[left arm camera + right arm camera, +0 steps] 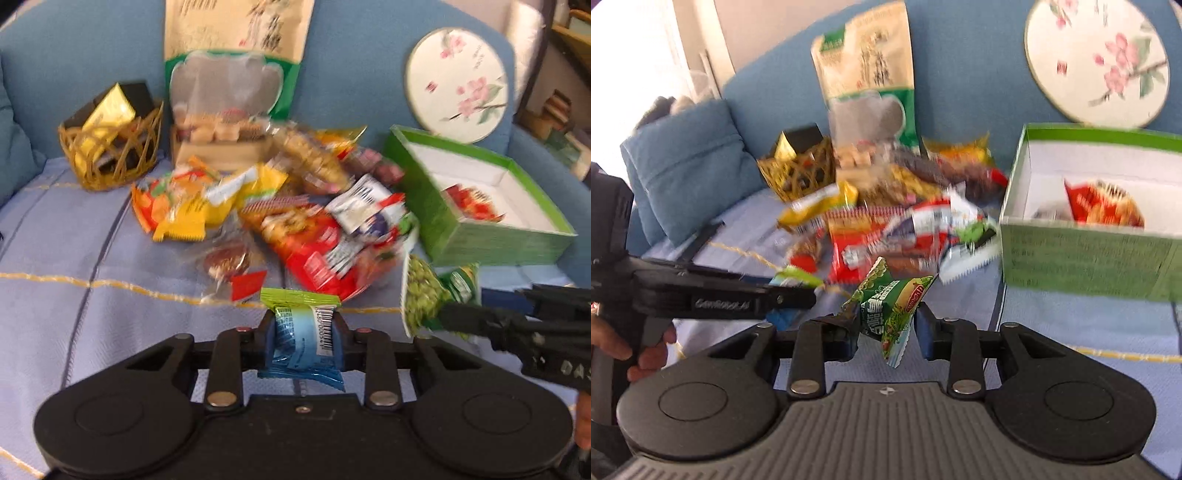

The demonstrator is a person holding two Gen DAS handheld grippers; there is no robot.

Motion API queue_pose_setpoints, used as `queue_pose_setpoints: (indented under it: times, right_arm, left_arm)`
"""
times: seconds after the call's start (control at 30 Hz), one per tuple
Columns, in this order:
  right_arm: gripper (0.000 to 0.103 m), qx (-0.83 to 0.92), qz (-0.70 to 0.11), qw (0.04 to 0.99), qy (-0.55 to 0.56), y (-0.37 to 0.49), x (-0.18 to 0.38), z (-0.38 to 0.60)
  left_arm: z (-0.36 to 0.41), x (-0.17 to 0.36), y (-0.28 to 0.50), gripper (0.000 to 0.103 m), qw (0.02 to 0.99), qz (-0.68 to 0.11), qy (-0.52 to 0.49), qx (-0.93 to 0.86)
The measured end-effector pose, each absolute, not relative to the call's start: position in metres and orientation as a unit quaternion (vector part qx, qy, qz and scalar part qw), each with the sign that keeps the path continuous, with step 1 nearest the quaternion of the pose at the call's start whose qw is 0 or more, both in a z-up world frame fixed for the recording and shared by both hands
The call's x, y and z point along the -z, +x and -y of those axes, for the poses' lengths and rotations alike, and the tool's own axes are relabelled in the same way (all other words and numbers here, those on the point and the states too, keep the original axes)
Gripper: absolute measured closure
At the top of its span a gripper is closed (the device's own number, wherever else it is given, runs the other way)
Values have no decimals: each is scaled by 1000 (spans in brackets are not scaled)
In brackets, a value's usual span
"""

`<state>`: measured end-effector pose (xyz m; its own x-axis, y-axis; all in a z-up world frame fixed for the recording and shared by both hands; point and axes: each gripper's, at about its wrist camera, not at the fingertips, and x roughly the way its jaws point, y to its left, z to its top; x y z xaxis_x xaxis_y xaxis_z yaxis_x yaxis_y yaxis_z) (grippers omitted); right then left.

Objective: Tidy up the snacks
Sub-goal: 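Grasp the blue packet with the left tool while the right tool grasps the green packet, drop both in box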

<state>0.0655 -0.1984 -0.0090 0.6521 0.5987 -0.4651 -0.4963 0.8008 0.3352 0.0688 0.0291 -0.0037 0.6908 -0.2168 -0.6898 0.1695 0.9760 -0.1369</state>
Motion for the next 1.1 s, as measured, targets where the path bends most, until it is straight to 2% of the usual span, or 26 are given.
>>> queue_pose_setpoints:
  times: [0.27,0.4,0.6,0.8,0.83,0.87,0.9,0.93,0.97,1.0,1.1]
  right_arm:
    - [48,-186,-198,951,148,74,-14,264]
    - [47,-94,-182,964,168,84,-12,303]
    - [47,6,-187,963,196,103,0,339]
    - [46,12,-210,956,206,115,15,339]
    - [43,10,-214,956,199,117,16,336]
    - [42,7,-217,957,190,117,16,333]
    - [40,6,-218,960,177,117,16,330]
    - [28,7,-216,962,164,115,14,327]
    - [12,10,-209,966,153,112,12,325]
    - [7,12,-195,970,144,108,8,323]
    - [5,-7,-155,978,139,90,-3,321]
  left_arm:
    - [16,-49,84,28,928,-329,-40,172]
    - [55,-60,111,28,924,-321,-40,204]
    - [115,-53,156,27,922,-311,-18,229]
    - [138,-32,190,25,917,-329,-20,224]
    - [140,-28,192,23,917,-331,-16,223]
    - [140,-25,194,15,917,-331,-13,221]
    - [138,-24,194,0,918,-328,-13,223]
    - [135,-25,194,0,919,-327,-16,220]
    - [130,-26,191,0,924,-321,-24,207]
    - [124,-28,185,0,931,-309,-34,192]
    - [96,-40,167,0,934,-298,-51,190]
